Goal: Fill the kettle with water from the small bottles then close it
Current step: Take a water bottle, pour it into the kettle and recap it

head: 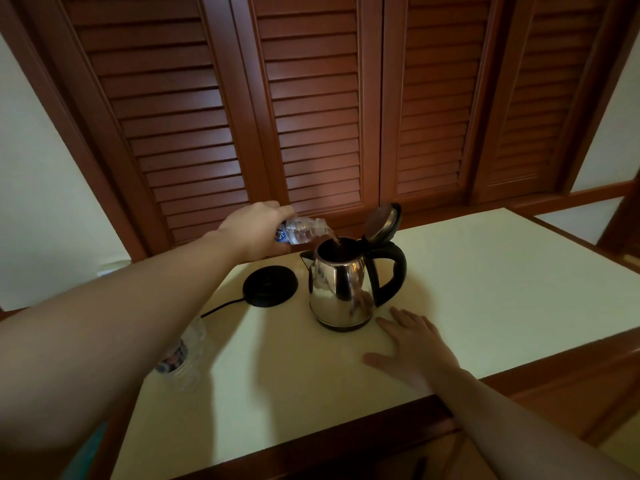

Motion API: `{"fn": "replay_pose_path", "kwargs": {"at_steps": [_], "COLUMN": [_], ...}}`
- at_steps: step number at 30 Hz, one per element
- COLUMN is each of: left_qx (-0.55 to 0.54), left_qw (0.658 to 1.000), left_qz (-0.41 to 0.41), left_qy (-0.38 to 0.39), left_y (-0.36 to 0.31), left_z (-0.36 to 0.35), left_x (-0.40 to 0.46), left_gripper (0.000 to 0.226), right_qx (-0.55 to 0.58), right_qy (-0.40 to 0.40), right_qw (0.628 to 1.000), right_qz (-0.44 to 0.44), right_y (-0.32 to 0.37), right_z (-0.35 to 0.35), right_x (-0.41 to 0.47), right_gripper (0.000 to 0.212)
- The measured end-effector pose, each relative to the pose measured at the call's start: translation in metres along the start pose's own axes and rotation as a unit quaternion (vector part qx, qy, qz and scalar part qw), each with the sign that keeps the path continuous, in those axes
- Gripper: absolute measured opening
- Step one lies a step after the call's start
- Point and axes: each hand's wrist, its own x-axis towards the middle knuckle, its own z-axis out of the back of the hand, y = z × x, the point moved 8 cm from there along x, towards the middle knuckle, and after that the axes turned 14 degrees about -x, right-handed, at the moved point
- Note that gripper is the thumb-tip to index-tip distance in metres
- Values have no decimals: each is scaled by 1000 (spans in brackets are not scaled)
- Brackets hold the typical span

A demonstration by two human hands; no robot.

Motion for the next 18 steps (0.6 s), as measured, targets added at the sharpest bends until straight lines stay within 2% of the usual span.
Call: {"fn": "replay_pose_path", "kwargs": {"at_steps": [18], "left_qx": [13], "left_qw": [999], "left_qz": [-23], "left_qy": [35], "left_y": [-2], "left_z": [7], "left_x": [-1], "left_gripper": [66], "right_qx": [6], "right_qy": [-8], "right_qw": [1000], "right_qz": [-9], "right_y": [-1], "right_z": [-1], "right_x": [0], "right_gripper": [107]}}
